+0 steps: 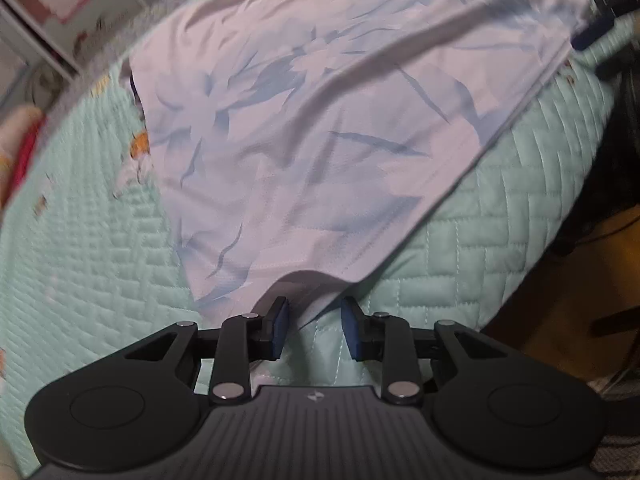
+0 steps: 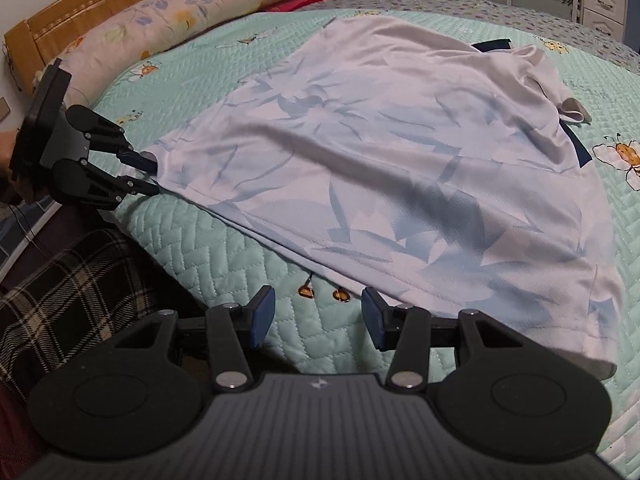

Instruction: Fold clothes

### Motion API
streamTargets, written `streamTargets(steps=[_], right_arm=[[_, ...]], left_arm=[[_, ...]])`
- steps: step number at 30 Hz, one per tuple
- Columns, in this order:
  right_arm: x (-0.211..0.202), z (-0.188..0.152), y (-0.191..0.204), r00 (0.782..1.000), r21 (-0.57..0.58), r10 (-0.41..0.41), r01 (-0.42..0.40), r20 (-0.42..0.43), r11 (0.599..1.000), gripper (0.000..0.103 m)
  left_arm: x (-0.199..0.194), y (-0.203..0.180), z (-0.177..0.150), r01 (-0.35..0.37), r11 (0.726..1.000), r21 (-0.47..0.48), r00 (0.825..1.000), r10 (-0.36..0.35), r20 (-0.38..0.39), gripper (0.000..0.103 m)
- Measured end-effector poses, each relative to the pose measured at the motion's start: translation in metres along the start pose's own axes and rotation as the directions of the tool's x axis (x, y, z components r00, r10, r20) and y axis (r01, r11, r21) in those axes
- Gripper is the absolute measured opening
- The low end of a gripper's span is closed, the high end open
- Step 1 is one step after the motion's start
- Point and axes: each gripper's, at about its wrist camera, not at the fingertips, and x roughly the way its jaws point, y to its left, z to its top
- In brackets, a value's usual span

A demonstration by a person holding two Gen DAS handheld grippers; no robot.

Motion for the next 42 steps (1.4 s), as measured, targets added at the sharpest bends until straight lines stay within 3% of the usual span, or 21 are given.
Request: streamTargets(steps=[1, 4, 7, 10, 13, 16, 19, 26, 32, 37, 39, 42], right_arm=[[0.000, 0.001, 0.000, 1.000, -0.001, 0.000, 0.000, 0.001, 1.000, 0.049], [-0.001, 0.002, 0.001, 1.000, 0.010, -0.001, 0.001, 0.018, 1.000, 0.049], [-0.001, 0.003, 0.001, 1.000, 0.022, -0.005, 0.004, 0.031, 1.000, 0.049], [-0.004, 0.000, -0.001, 0.999, 0.028, -0.022, 0.021, 0.035, 0.999, 0.049], [-0.008, -0.004, -0.004, 0.998, 0.038, -0.043, 0.041, 0.042, 0.998, 0.049], [-0.012, -0.006, -0.009, 0.997, 0.038, -0.065, 0.063, 0.044, 0.997, 0.049], [-0.015, -0.007, -0.008, 0.995, 0.008, -0.087, 0.087, 0.044, 0.996, 0.049], [-0.013, -0.006, -0.014, 0.996, 0.042, -0.065, 0.062, 0.054, 0.997, 0.049], [0.011, 0.036, -0.004, 0.992, 0.081, 0.107, -0.112, 0.067, 0.990, 0.049], [0.038, 0.076, 0.007, 0.965, 0.114, 0.253, -0.260, 0.071, 0.959, 0.045], [0.061, 0.093, 0.015, 0.956, 0.134, 0.287, -0.292, 0.055, 0.947, 0.038], [0.095, 0.117, 0.029, 0.942, 0.165, 0.333, -0.334, 0.033, 0.928, 0.038]], left_arm=[[0.001, 0.006, 0.002, 0.022, 0.999, -0.025, 1.000, -0.022, -0.006, 0.031], [0.001, 0.000, 0.006, 0.005, 0.999, 0.040, 1.000, -0.005, 0.008, 0.031], [0.001, -0.022, 0.008, -0.066, 0.983, 0.170, 0.998, 0.063, 0.024, 0.029], [-0.001, -0.021, 0.003, -0.061, 0.990, 0.125, 0.997, 0.056, 0.046, 0.018], [-0.003, -0.026, -0.003, -0.082, 0.991, 0.109, 0.995, 0.075, 0.071, 0.001], [-0.006, -0.030, -0.004, -0.126, 0.986, 0.109, 0.989, 0.115, 0.096, 0.000], [-0.015, -0.024, -0.011, -0.112, 0.991, 0.080, 0.991, 0.105, 0.082, 0.000], [-0.019, -0.034, -0.023, -0.133, 0.982, 0.134, 0.991, 0.128, 0.045, 0.000], [-0.017, -0.042, -0.028, -0.157, 0.978, 0.140, 0.986, 0.148, 0.073, 0.000], [-0.015, -0.039, -0.031, -0.160, 0.978, 0.130, 0.984, 0.148, 0.098, 0.000], [-0.015, -0.037, -0.032, -0.155, 0.980, 0.124, 0.984, 0.142, 0.107, 0.000], [-0.015, -0.034, -0.034, -0.147, 0.983, 0.114, 0.984, 0.133, 0.120, 0.000]])
